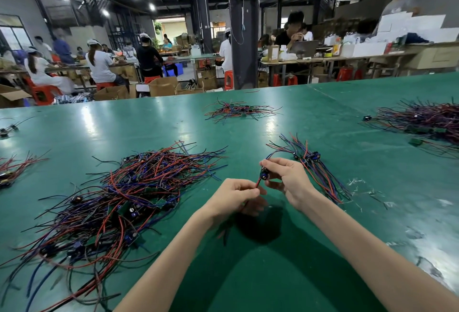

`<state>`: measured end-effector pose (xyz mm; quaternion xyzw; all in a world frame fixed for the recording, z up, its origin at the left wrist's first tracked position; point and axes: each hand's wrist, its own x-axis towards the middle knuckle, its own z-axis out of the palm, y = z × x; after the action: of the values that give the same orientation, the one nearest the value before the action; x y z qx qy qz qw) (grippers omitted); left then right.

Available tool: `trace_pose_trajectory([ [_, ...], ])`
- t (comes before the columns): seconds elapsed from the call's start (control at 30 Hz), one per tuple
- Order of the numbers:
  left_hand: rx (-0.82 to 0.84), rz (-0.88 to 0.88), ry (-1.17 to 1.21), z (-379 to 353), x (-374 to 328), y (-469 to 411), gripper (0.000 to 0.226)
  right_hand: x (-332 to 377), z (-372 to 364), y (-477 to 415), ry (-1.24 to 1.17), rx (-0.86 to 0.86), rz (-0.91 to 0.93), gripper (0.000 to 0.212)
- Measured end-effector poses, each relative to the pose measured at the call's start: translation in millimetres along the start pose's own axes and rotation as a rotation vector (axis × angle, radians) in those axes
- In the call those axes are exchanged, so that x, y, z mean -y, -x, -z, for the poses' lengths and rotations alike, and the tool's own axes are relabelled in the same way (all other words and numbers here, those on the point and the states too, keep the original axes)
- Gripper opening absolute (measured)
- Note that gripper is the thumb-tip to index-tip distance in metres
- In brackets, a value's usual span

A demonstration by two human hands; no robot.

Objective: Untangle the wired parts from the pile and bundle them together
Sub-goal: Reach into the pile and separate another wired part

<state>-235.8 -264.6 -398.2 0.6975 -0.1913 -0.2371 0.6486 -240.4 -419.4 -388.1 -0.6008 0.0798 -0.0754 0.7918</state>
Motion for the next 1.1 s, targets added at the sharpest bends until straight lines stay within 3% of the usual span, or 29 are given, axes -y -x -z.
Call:
trace_pose_trajectory([
  [0.07, -0.065, 0.011, 0.056, 0.2, -2.1, -0.3, 0.017, 0.7, 0.2, 1.5, 0.03, 0.107, -0.071, 0.008],
  [0.2, -0.358, -0.073, -0.021, 6.8, -1.7, -6.5, 0.015, -0.7, -1.6, 5.3, 0.096, 0.309, -0.129, 0.01],
  [0.37, -0.315, -0.07, 0.085, 12.2, 0.2, -5.7, 0.01, -5.1, -7.5, 10.9, 0.174, 0.449, -0.163, 0.014],
  [0.57, -0.297, -0.099, 0.316, 15.4, 3.7, -7.6, 0.004, -10.2, -12.0, 14.1, 0.217, 0.44, -0.185, 0.022],
  [0.77, -0.379, -0.157, 0.286, 13.8, 6.3, -9.3, 0.007, -11.6, -14.3, 18.2, 0.22, 0.419, -0.201, 0.019],
  [0.97, -0.473, -0.194, 0.298, 12.9, 9.0, -12.9, 0.012, -15.4, -22.5, 22.9, 0.258, 0.301, -0.163, 0.029],
  [1.1, -0.539, -0.202, 0.176, 16.5, 13.7, -16.9, 0.013, -18.1, -26.6, 25.2, 0.29, 0.248, -0.126, 0.029],
])
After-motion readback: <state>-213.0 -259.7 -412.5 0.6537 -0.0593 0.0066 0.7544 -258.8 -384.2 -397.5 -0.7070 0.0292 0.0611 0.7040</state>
